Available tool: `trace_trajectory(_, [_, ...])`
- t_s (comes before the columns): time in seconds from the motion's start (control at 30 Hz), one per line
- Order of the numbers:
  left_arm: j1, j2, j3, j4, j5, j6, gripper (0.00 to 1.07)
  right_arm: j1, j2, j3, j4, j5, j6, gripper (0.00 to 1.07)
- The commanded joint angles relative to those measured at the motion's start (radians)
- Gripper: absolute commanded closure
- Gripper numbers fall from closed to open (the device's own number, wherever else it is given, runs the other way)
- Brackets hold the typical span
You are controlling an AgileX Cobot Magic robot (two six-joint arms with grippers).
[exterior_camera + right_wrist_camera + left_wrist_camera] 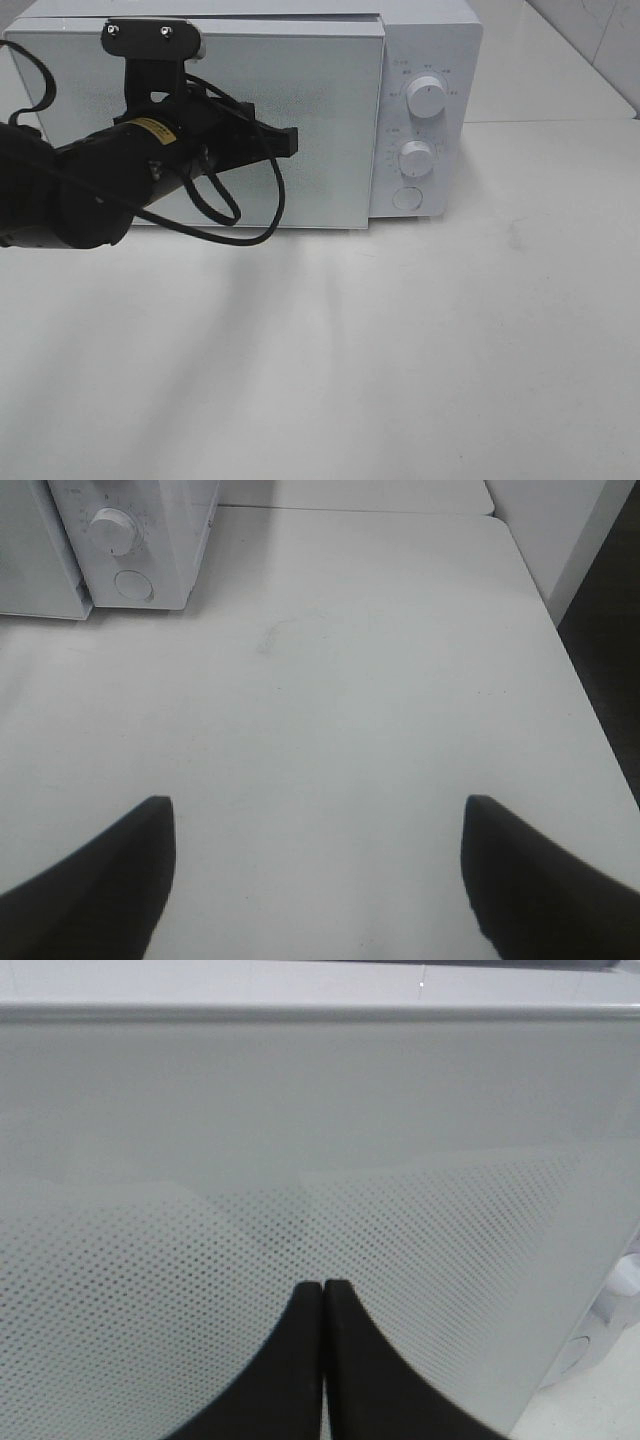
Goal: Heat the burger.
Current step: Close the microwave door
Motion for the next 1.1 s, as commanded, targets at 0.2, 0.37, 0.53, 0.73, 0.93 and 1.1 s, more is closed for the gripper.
trace_trajectory(0.2, [-0.008,0.052,-0.090,-0.034,0.031,0.031,1.07,-0.007,-0.026,0.001,0.000,-0.004,-0.008,0.32])
trace_trajectory(0.37, [-0.008,0.090,-0.155,-0.079,0.034,0.031,1.07,-0.007,-0.026,0.001,0.000,-0.004,-0.008,0.32])
trace_trajectory(0.53, [-0.008,0.110,-0.203,-0.090,0.038,0.088,1.07,-0.007,-0.026,0.001,0.000,-0.004,-0.008,0.32])
trace_trajectory(0.73, [0.001,0.132,-0.256,-0.169,0.040,0.117,1.07,-0.007,-0.026,0.001,0.000,-0.004,-0.008,0.32])
trace_trajectory(0.93, [0.012,0.147,-0.275,-0.173,0.043,0.135,1.07,-0.007,-0.026,0.001,0.000,-0.004,-0.008,0.32])
trace_trajectory(1.1, [-0.004,0.140,-0.274,-0.152,0.074,0.154,1.07,-0.007,-0.026,0.001,0.000,-0.004,-0.008,0.32])
